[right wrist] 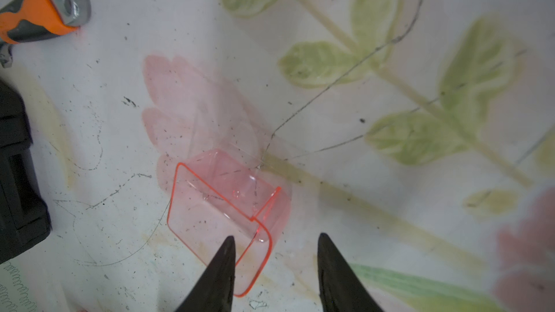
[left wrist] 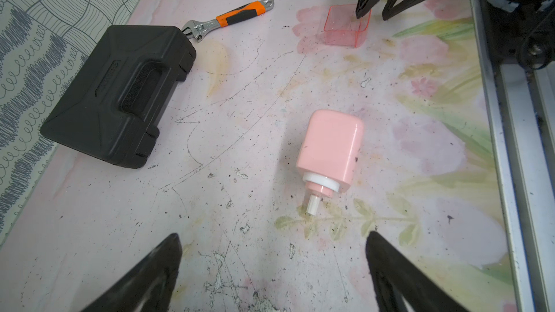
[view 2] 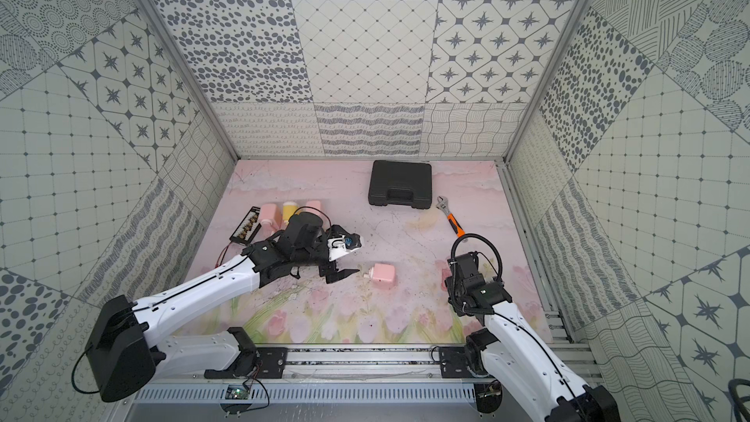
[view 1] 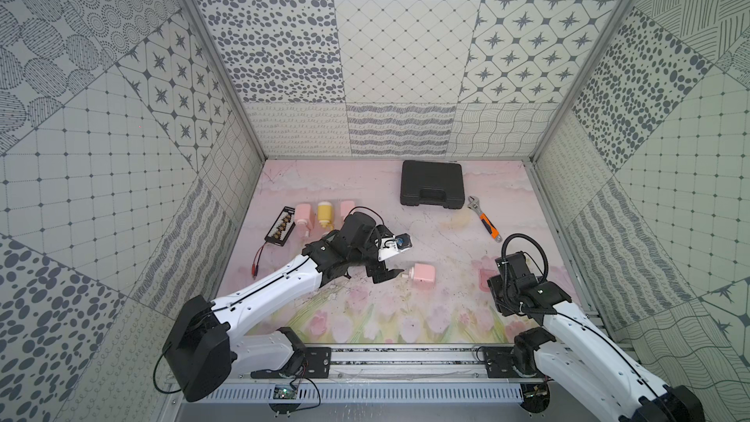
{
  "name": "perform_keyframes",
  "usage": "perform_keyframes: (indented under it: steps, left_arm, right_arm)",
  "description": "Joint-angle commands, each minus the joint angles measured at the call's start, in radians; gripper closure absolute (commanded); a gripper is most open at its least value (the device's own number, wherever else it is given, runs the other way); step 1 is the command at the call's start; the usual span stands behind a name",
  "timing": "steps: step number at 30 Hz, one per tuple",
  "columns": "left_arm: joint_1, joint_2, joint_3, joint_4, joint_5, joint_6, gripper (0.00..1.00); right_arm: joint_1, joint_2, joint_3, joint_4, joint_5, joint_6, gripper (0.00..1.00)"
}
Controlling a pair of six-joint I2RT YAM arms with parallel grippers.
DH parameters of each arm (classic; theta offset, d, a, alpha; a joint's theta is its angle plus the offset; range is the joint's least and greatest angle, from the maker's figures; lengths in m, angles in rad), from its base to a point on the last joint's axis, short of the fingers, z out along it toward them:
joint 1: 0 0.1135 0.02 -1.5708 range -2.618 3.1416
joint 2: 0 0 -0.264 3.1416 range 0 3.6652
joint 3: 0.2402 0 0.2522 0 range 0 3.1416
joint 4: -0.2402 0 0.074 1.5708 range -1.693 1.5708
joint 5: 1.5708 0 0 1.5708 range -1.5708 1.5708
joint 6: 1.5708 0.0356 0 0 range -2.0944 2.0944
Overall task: Put the tray back into the pencil sharpener
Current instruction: Pick up the container from the center of the board.
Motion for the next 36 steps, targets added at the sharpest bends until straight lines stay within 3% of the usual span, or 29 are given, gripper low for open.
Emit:
perform_keyframes:
  steps: [1, 14, 17, 22, 25, 32, 36]
  left_arm:
    - [-0.003, -0.015, -0.02, 0.042, 0.007, 0.033, 0.05]
    - [-0.003, -0.075, -0.079, 0.166, -0.002, 0.013, 0.05]
    - [-0.003, -0.082, -0.088, 0.19, -0.015, 0.013, 0.05]
    - [-0.003, -0.087, -0.1, 0.244, -0.063, -0.008, 0.05]
    - [-0.003, -0.075, -0.068, 0.189, -0.064, -0.024, 0.05]
    - [-0.005, -0.029, -0.021, 0.045, -0.042, -0.069, 0.05]
    - [-0.008, 0.019, 0.006, -0.041, -0.032, -0.071, 0.05]
  right_arm:
    - [-0.023, 0.027, -0.01, 0.069, -0.022, -0.011, 0.6]
    - [-0.052, 0.076, -0.001, 0.06, -0.052, -0.113, 0.86]
    - [-0.052, 0.082, 0.017, 0.054, -0.055, -0.193, 0.99]
    - [-0.044, 0.092, 0.107, -0.013, -0.065, -0.46, 1.0]
    - [-0.01, 0.111, 0.176, -0.085, -0.091, -0.597, 1.0]
    - [0.236, 0.372, 0.308, -0.181, -0.034, -0.712, 1.0]
    - [0.27, 0.484, 0.334, -0.128, -0.081, -0.754, 1.0]
